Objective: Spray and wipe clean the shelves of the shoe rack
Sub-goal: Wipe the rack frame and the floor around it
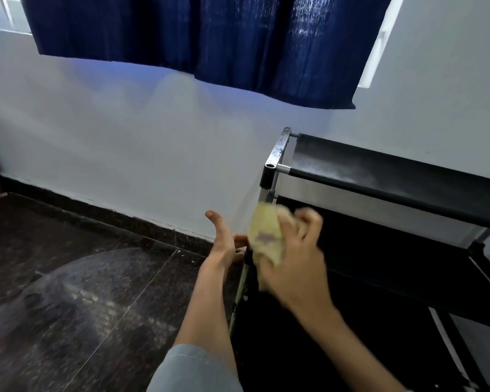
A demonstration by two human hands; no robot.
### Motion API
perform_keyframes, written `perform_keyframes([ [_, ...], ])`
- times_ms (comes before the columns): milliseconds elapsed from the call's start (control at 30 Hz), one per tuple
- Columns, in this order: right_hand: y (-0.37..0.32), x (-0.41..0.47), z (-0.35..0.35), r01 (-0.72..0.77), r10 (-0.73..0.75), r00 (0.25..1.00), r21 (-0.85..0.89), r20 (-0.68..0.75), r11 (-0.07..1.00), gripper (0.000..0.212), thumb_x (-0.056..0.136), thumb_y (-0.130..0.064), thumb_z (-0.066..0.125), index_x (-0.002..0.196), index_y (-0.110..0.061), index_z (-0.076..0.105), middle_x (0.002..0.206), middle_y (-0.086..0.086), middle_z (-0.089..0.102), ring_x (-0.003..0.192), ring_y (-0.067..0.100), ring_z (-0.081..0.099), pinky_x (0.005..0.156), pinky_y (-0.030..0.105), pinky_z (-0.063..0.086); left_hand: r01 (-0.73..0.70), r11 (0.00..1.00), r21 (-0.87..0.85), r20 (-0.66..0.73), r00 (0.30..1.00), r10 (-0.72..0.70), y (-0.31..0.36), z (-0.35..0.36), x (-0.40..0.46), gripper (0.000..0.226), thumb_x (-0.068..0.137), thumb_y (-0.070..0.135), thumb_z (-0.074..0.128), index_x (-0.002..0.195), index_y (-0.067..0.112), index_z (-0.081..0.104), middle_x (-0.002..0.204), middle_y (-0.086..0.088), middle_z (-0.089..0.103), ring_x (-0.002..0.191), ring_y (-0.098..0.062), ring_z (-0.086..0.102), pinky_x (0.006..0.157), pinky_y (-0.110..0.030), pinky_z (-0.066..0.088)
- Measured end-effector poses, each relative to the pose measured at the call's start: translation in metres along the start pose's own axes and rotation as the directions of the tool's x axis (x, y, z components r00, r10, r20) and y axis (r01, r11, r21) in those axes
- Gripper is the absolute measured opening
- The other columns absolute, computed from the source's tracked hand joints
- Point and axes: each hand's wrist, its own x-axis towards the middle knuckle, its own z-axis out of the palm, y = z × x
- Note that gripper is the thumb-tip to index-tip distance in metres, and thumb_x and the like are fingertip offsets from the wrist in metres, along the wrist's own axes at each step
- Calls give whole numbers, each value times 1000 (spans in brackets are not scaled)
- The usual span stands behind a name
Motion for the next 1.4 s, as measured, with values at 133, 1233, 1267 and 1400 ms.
perform_keyframes([
  [133,-17,61,-24,137,-144,959,-44,-242,990,84,71,-53,74,138,-11,44,132,9,39,102,26,55,67,34,51,-14,1000,5,-27,1000,14,1,0,2,108,78,71,-18,81,2,65,92,-12,65,106,-30,55,102,-32,36],
  [1233,-1,7,46,184,-206,966,-140,-159,973,35,69,-15,81,102,-15,72,106,3,66,63,25,57,49,28,47,-220,954,205,208,962,177,-14,-10,-5,93,81,61,-21,112,28,60,126,-3,58,131,-19,40,113,-37,24],
  [1267,3,-4,52,160,-171,981,-114,-89,980,33,71,-18,80,102,-16,72,106,0,65,65,24,58,51,29,46,-206,956,209,204,965,163,-16,-12,-8,87,83,59,-20,113,32,57,120,2,58,127,-17,41,106,-30,29],
  [1400,15,-24,53,-45,41,986,19,161,999,34,83,-42,67,115,-31,67,116,-14,56,83,20,62,67,29,46,-69,911,406,152,988,7,-27,-30,-19,95,87,56,-19,126,10,55,127,-9,57,118,-16,47,98,-21,34],
])
